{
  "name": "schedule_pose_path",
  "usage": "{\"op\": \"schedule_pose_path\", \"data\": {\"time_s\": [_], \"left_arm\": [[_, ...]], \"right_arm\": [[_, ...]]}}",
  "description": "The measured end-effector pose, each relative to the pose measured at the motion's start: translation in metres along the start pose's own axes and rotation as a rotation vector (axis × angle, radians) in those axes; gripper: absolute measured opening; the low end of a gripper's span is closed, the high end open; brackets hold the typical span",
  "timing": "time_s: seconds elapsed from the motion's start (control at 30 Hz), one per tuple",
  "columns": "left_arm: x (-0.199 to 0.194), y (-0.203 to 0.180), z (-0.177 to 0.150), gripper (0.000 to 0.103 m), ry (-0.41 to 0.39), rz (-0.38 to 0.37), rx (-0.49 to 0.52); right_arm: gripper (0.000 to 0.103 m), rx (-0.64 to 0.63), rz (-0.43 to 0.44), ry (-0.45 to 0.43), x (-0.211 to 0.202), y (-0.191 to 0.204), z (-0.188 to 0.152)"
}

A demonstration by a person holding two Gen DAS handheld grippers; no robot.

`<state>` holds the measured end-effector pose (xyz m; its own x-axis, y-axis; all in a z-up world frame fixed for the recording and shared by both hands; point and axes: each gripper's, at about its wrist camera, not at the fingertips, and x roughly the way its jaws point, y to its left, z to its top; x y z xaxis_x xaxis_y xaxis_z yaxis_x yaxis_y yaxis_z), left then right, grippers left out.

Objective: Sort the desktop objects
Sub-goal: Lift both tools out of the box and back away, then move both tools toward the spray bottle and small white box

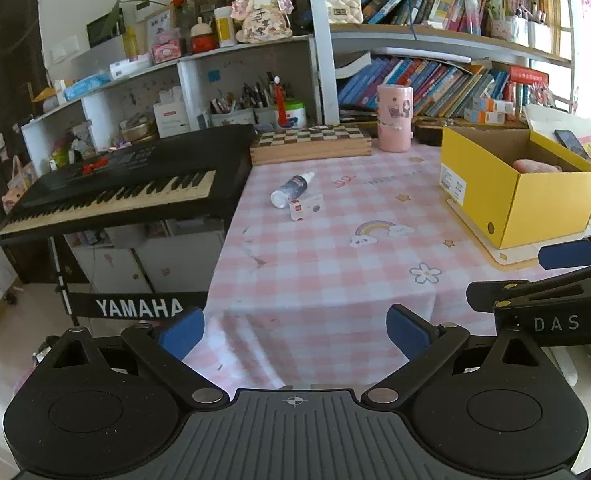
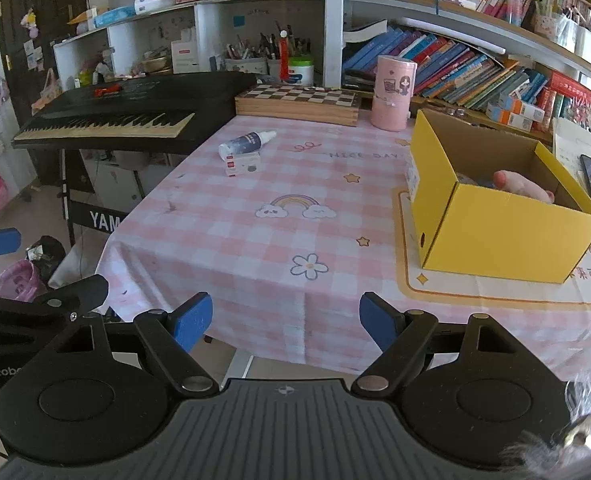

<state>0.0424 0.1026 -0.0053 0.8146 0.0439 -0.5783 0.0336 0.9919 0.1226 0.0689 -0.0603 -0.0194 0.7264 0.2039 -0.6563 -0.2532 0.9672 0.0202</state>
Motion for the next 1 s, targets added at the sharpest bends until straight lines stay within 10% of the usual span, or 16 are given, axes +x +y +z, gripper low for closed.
{"op": "schedule_pose_path", "data": {"time_s": [1.0], "left_arm": [[0.112, -0.016, 0.065, 0.099, 0.111, 0.070, -0.045]], "right_arm": [[0.080, -0.050, 0.096, 0.054, 0.114, -0.048, 0.086]]}}
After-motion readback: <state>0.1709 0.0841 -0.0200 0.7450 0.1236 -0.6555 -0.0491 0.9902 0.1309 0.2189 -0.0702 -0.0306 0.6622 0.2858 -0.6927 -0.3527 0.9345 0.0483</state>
